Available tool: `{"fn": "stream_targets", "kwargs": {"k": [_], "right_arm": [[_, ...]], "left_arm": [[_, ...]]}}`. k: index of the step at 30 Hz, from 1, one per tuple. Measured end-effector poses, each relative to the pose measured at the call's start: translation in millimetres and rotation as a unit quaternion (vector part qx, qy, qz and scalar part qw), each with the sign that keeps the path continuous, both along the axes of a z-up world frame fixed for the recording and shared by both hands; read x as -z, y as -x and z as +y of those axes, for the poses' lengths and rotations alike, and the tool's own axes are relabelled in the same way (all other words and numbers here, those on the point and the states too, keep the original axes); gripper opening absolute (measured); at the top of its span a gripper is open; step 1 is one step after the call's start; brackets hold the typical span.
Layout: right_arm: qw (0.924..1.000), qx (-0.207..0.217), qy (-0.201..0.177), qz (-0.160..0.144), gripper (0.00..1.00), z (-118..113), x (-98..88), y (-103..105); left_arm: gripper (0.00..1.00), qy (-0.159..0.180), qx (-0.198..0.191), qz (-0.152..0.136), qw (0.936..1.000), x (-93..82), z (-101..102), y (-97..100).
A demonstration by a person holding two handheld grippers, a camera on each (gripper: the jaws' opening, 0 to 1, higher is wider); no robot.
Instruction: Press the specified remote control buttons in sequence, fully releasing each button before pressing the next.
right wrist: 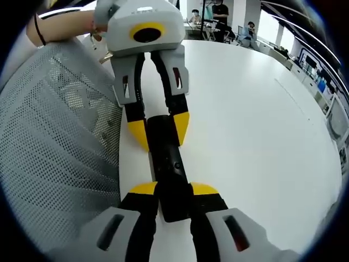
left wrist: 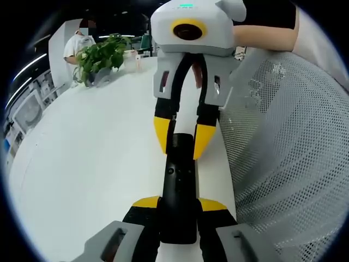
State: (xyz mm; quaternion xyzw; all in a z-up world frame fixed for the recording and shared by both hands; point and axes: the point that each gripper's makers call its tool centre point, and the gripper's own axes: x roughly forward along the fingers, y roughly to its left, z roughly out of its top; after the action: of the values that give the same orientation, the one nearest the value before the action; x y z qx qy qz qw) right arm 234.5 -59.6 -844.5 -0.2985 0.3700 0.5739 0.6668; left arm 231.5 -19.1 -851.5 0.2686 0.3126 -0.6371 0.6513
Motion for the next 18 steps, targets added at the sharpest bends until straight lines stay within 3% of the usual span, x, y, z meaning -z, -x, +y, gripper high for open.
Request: {"fn": "stream_targets", "kwargs": {"k": [18], "right_arm": [[1.0000,0.007,0.003,0.005,0.23,-4.0,0.9,0.2]], "left_arm": [[0.26,-0.005,0.017,-0.008,0.9998,0.2,0.4,0.4]]}}
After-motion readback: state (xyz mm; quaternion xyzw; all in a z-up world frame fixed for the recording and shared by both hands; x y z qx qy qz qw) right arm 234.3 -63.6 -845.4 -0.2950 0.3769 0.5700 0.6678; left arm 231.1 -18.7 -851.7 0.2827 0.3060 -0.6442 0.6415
